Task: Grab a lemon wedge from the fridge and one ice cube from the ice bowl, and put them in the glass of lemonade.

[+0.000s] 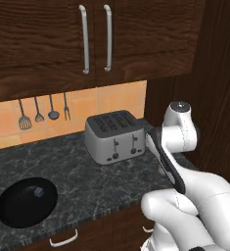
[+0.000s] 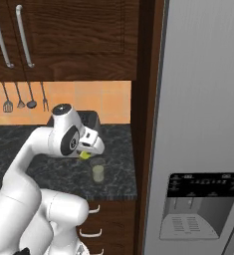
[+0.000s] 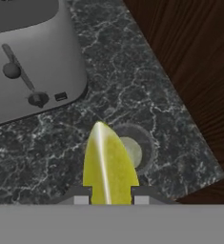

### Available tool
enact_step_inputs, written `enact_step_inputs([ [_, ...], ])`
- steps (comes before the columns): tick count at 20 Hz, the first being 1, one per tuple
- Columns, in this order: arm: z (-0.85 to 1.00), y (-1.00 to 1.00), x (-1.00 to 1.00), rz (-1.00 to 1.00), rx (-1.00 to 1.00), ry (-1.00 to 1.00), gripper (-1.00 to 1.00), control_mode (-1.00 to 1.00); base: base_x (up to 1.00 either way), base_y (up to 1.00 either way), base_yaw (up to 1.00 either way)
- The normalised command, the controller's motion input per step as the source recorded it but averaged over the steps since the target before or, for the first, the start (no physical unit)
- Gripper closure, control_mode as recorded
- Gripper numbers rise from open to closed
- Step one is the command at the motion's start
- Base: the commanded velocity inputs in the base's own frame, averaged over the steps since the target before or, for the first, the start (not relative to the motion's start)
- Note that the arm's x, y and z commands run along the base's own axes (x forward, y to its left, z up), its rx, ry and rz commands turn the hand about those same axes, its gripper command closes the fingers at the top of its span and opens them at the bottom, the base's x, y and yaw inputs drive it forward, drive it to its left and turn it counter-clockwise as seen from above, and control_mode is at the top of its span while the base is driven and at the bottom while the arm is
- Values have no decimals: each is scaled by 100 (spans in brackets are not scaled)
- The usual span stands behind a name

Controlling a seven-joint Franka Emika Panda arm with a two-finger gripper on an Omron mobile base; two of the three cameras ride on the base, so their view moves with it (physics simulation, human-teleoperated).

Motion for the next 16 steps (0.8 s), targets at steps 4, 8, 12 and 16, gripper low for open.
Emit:
enact_step_inputs([
  [4, -4, -24, 6, 0, 1, 0, 100, -100, 0, 0, 0],
  [8, 0, -10, 29, 0, 0, 0, 100, -100, 0, 0, 0],
  [12, -19, 0, 20, 0, 0, 0, 100, -100, 0, 0, 0],
  [16, -47, -10, 0, 0, 0, 0, 100, -100, 0, 0, 0],
])
